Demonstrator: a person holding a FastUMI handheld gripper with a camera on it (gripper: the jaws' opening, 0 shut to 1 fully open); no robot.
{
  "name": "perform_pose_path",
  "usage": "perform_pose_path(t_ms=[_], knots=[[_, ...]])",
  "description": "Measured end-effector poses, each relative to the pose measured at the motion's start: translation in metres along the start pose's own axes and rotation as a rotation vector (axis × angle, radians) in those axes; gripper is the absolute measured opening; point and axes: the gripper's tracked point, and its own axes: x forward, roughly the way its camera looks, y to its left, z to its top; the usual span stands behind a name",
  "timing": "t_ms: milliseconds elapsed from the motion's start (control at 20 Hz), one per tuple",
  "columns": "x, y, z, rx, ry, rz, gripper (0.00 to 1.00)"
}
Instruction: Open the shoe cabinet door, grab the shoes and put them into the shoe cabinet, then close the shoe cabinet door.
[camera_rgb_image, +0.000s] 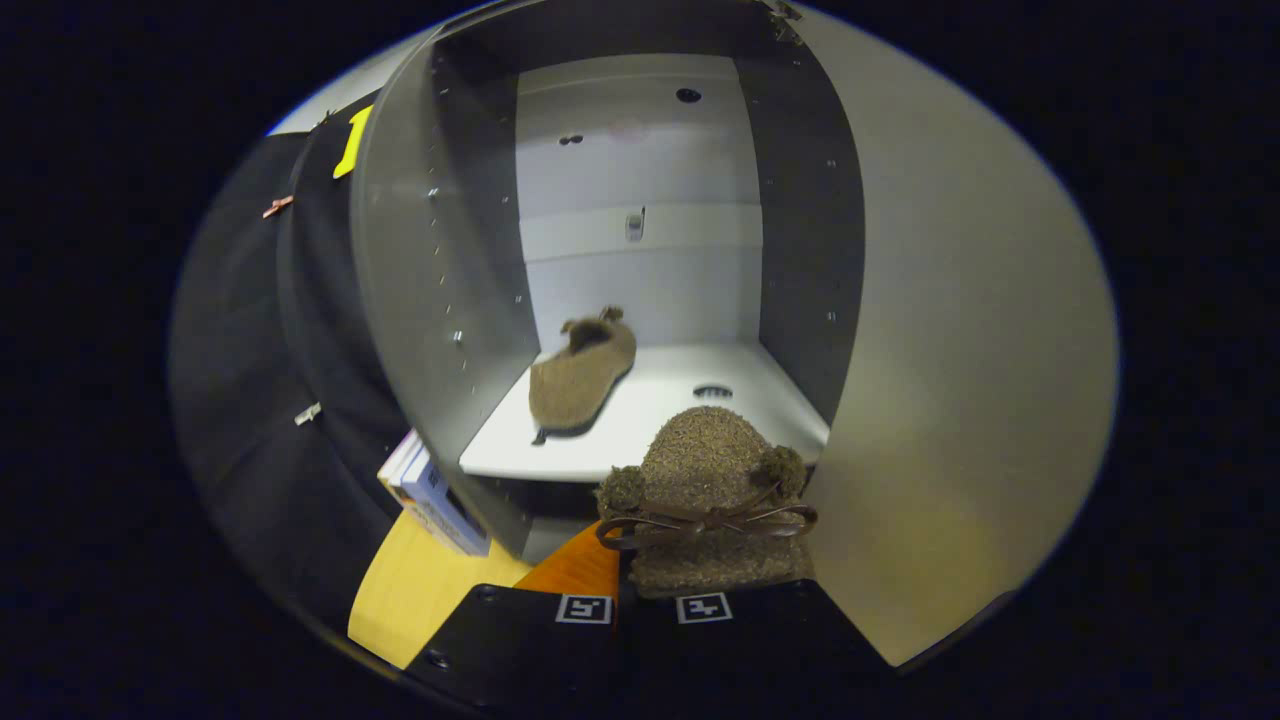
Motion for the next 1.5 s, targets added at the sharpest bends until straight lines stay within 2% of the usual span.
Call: perform_pose_path(t_ms=[200, 350, 650, 850, 1100, 1300, 1400, 1500], knots=[[0.062, 0.001, 0.050, -0.007, -0.009, -0.021, 0.09], [0.117, -0.003, 0.068, 0.007, 0.009, -0.045, 0.09], [0.213, -0.024, 0.050, 0.005, 0.112, -0.109, 0.09], [0.245, -0.028, 0.050, -0.034, 0.140, -0.125, 0.09], [0.255, -0.028, 0.053, -0.029, 0.160, -0.142, 0.14], [0.245, -0.021, 0.048, -0.026, 0.191, -0.114, 0.37], [0.235, -0.010, 0.046, -0.003, 0.209, -0.070, 0.52], [0.223, -0.008, 0.047, 0.002, 0.210, -0.061, 0.69]])
